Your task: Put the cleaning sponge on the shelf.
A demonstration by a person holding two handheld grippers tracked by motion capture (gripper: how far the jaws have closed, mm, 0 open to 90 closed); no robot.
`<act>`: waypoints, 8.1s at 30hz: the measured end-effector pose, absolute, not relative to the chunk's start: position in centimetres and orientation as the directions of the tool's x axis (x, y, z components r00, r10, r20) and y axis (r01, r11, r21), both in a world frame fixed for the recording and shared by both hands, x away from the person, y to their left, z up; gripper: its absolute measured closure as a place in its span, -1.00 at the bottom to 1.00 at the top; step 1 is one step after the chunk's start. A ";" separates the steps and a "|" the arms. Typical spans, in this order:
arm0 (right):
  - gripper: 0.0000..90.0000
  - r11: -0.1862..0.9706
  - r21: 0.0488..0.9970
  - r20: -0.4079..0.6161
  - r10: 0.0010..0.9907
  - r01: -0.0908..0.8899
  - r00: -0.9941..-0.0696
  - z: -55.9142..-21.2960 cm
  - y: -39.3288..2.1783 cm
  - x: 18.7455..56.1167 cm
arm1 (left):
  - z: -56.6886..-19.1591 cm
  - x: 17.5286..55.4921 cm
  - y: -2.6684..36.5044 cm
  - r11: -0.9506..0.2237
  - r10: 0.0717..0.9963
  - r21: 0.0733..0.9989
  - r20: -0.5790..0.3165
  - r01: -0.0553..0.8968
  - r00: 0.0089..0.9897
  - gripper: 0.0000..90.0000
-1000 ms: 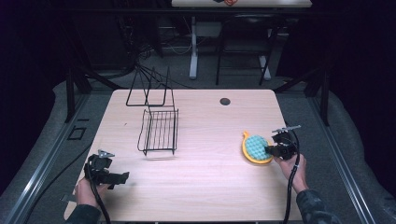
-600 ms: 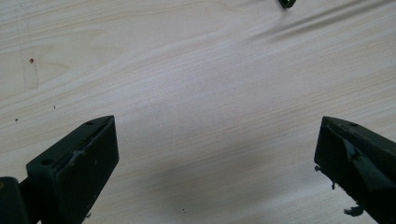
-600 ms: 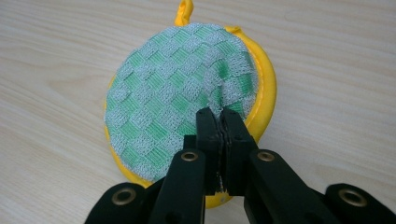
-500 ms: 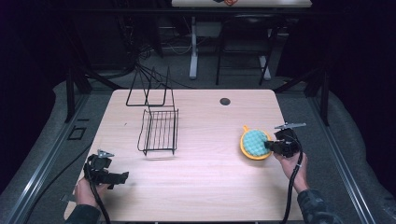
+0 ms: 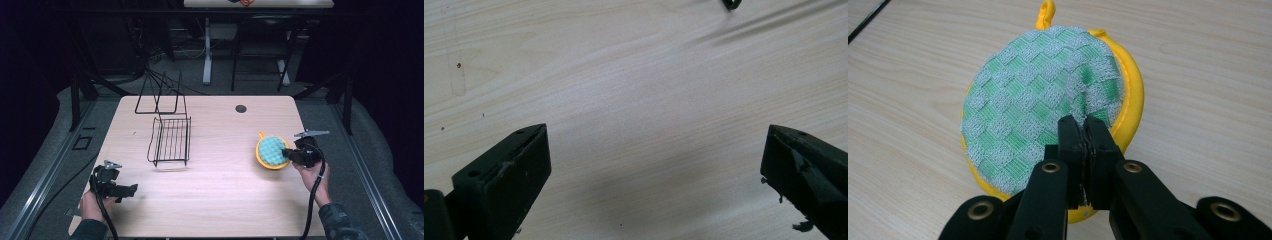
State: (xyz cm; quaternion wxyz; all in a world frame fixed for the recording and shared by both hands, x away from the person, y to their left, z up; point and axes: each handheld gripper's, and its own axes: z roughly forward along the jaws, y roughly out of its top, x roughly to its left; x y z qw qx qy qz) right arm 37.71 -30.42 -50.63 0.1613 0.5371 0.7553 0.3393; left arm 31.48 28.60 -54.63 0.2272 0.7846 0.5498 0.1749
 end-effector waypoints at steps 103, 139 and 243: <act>0.95 0.338 0.777 0.120 0.749 0.531 -0.652 -44.8 -15.1 40.6 | -54.7 31.7 28.2 -0.316 0.932 0.548 0.028 0.775 0.361 -1.00; 0.95 0.385 0.771 0.119 0.695 0.506 -0.709 -44.9 -7.7 43.0 | -54.7 31.6 28.2 -0.318 0.930 0.553 0.024 0.771 0.366 -1.00; -0.85 0.417 0.739 0.120 0.690 0.528 -0.713 -44.8 -8.7 41.0 | -54.6 31.5 27.3 -0.349 0.912 0.573 0.026 0.741 0.410 -1.00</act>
